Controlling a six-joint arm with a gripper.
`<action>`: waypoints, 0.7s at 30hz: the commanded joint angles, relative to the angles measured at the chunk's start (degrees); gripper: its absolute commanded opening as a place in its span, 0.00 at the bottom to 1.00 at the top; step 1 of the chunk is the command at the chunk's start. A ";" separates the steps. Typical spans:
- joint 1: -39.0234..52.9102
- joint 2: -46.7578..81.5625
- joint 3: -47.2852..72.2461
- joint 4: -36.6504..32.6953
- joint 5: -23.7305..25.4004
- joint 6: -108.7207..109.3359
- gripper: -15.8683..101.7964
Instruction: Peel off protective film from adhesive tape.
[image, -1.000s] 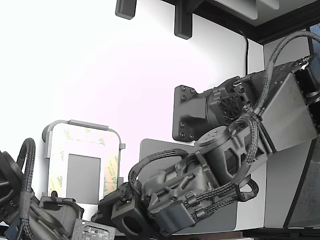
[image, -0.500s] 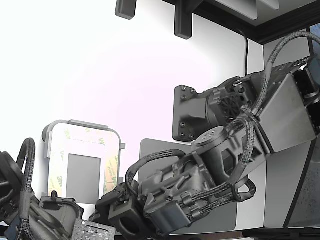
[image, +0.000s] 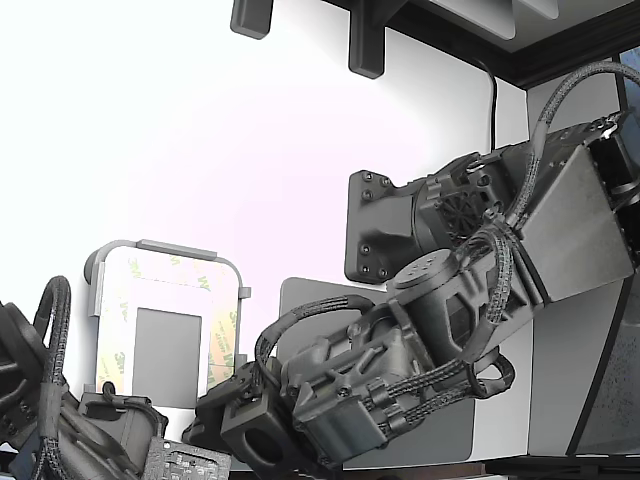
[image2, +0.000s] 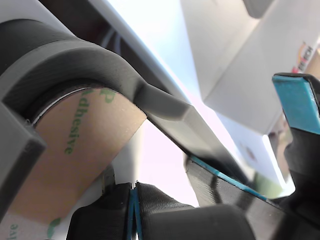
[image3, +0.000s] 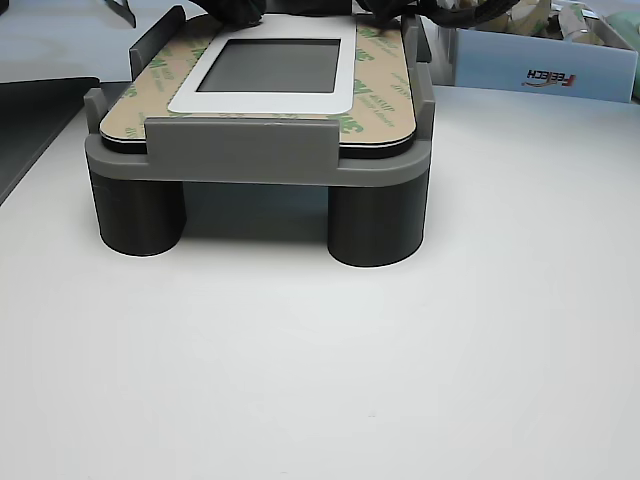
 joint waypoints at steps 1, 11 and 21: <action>-0.53 1.67 -1.05 -0.18 -0.18 0.18 0.04; -0.44 2.02 -0.35 -0.53 -0.35 0.26 0.04; -0.18 2.64 0.35 -0.70 -0.44 0.53 0.04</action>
